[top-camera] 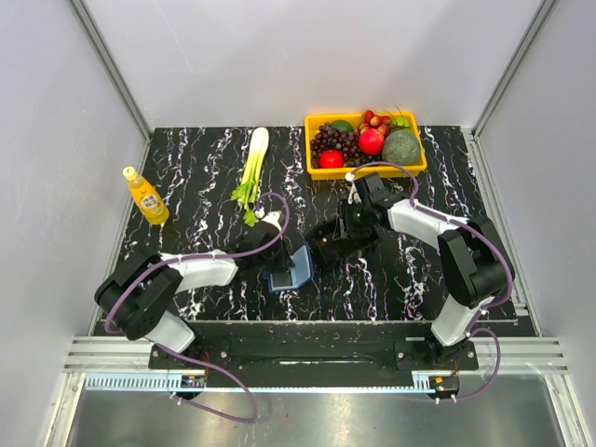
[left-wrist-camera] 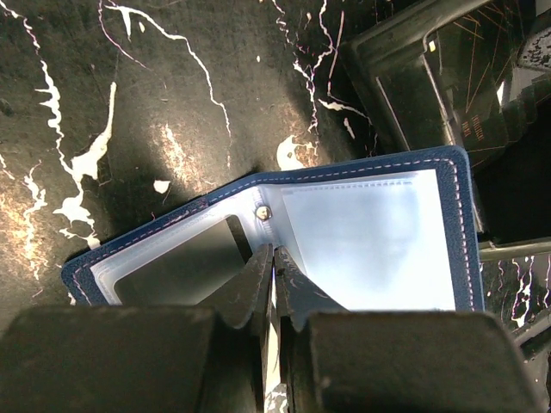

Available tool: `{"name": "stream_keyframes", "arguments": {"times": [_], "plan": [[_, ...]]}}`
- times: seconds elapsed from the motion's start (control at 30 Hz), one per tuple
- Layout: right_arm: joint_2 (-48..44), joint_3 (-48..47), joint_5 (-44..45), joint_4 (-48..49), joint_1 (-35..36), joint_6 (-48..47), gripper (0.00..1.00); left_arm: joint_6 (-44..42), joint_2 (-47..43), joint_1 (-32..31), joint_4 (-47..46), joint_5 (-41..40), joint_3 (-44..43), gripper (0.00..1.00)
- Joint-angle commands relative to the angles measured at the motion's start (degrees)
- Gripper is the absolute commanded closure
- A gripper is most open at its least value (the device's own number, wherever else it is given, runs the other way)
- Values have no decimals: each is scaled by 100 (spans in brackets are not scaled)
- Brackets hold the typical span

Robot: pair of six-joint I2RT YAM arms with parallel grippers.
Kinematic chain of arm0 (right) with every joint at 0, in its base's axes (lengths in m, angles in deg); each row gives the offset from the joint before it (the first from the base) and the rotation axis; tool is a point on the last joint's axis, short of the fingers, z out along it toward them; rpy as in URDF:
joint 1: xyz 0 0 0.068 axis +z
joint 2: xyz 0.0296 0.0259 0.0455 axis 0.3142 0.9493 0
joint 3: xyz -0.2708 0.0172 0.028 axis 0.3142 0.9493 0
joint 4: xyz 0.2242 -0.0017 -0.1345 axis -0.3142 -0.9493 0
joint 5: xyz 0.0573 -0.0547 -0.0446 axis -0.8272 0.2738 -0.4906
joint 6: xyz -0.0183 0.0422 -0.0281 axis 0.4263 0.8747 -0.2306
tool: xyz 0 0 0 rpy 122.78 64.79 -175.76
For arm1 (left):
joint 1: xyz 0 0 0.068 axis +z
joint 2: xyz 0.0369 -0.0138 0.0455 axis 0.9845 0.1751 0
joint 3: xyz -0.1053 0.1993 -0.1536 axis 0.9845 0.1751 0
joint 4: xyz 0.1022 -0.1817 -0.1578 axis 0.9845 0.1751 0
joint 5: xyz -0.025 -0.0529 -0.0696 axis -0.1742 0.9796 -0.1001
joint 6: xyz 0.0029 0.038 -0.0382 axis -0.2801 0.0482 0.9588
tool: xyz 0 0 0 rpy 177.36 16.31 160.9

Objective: Put the credit cards into the card holder
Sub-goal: Pick up the credit card from the storage box.

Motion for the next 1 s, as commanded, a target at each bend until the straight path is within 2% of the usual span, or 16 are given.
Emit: {"name": "stream_keyframes", "arguments": {"times": [0.0, 0.13, 0.6, 0.77, 0.9, 0.97], "plan": [[-73, -38, 304, 103, 15, -58, 53, -51, 169, -16, -143, 138, -214, 92], [139, -12, -409, 190, 50, -32, 55, -16, 354, 1, -239, 200, -320, 92], [429, -82, -1086, 331, 191, 205, 61, 134, 899, 1, -460, 437, -540, 93], [271, -3, -1420, 709, 191, 478, 64, 187, 1057, 1, -574, 560, -557, 93], [175, -12, -1316, 762, 191, 531, 63, 231, 1145, 1, -635, 613, -593, 94], [61, 58, -659, 701, 182, 610, 60, 239, 1163, 1, -662, 648, -610, 94]]}}
